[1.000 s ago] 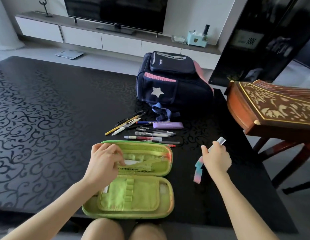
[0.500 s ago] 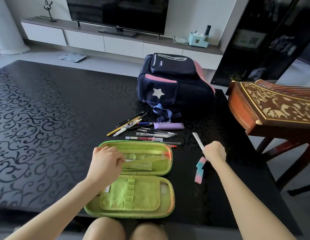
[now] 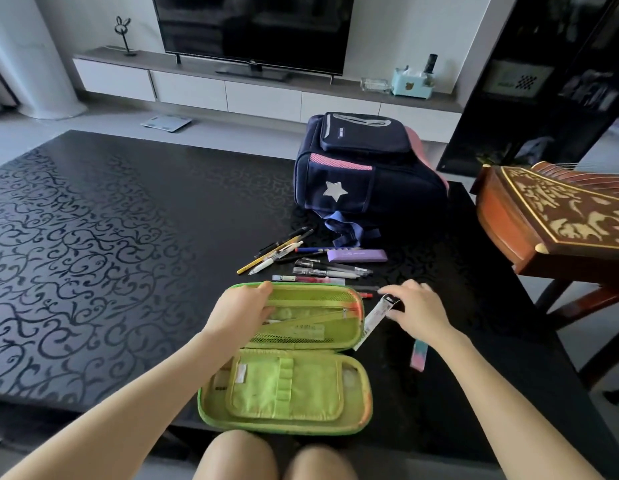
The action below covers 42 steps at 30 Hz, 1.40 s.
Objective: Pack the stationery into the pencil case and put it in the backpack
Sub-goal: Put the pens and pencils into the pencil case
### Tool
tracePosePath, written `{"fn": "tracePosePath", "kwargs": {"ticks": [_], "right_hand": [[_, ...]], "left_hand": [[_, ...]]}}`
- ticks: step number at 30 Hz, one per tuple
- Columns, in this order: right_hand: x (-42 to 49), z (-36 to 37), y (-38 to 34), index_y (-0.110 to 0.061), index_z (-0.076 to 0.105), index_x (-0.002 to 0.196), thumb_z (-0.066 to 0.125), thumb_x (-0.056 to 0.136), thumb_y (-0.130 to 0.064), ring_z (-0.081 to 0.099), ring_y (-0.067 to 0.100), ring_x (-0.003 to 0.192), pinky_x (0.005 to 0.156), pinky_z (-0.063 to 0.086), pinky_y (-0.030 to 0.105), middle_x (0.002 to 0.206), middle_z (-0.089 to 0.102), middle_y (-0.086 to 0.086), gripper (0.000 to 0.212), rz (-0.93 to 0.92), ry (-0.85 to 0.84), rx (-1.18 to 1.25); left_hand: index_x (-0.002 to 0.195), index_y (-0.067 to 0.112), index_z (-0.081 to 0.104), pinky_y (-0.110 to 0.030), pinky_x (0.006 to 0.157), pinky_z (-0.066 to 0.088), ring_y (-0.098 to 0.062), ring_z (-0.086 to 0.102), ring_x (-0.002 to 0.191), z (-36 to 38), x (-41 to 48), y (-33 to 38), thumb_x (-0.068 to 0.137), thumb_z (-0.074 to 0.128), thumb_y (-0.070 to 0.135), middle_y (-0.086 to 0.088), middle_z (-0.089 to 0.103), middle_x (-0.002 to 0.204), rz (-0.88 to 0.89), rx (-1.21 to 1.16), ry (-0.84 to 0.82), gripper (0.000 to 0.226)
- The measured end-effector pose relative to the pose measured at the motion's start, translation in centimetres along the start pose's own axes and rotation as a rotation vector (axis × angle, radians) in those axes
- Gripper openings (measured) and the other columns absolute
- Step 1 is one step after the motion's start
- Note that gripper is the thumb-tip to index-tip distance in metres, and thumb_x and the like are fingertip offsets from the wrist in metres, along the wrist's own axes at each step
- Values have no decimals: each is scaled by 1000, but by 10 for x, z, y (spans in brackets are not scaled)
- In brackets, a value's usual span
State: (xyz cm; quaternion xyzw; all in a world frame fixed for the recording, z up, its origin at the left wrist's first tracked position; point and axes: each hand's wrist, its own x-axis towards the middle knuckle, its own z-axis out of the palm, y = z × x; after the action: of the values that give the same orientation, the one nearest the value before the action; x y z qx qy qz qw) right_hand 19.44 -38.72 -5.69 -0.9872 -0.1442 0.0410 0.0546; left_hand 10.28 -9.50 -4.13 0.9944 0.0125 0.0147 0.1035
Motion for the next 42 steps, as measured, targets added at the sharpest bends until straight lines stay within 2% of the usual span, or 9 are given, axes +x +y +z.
{"fn": "tracePosePath", "kwargs": {"ticks": [10,13,16,19,25,31,36,40,42], "right_hand": [[12,-20,-7,-28,57,81,63,84,-32,47,18,95,78,40,30,90,51,-5,8,-125,-258,-140],[2,-32,1,-27,51,77,60,85,-27,53,16,79,61,39,26,78,56,-6,12,-37,-124,-17],[-8,-50,-3,-25,57,85,61,87,-23,50,12,71,53,32,17,75,55,-5,4,-42,158,92],[-12,-63,-24,-25,64,89,65,84,-21,52,11,73,58,36,17,79,57,-4,6,-105,313,253],[-1,-40,-90,-28,73,79,74,75,-23,53,19,83,77,42,31,80,53,-3,6,-310,130,400],[4,4,-137,-28,73,78,77,71,-24,44,17,78,64,33,26,70,49,-21,9,-483,268,312],[1,19,-138,-30,74,91,72,73,-13,55,20,89,72,37,34,93,70,-5,25,-729,318,67],[32,-7,-93,-20,73,94,60,80,-3,61,21,86,75,46,36,89,73,-4,25,-353,517,427],[62,-15,-60,-16,61,117,58,86,-13,56,26,103,84,44,39,110,68,1,31,-55,427,129]], "left_hand": [[85,12,45,-36,63,49,-26,52,66,14,28,-1,82,50,-1,1,44,61,68,280,-223,15],[90,13,60,-35,80,45,-26,57,89,17,30,2,82,51,-1,-2,63,87,250,443,-149,18],[63,20,64,-33,72,41,-22,54,73,19,29,-3,64,72,8,2,59,69,392,586,5,15],[46,23,57,-31,65,34,-19,52,58,26,31,-13,43,83,10,6,51,52,286,406,111,29],[86,17,71,-33,76,34,-24,52,88,13,31,-15,85,55,17,3,64,88,42,-145,160,16],[86,23,70,-30,77,27,-21,52,94,10,36,-25,85,60,20,7,67,91,45,-158,86,11],[92,30,69,-28,78,20,-15,50,97,9,37,-24,87,58,29,13,66,95,68,-144,108,13],[89,32,71,-28,76,20,-11,47,88,8,38,-32,84,62,37,16,64,90,87,-188,118,12],[86,31,71,-28,75,20,-8,43,83,11,38,-34,82,64,35,17,61,83,108,-203,140,9]]}}
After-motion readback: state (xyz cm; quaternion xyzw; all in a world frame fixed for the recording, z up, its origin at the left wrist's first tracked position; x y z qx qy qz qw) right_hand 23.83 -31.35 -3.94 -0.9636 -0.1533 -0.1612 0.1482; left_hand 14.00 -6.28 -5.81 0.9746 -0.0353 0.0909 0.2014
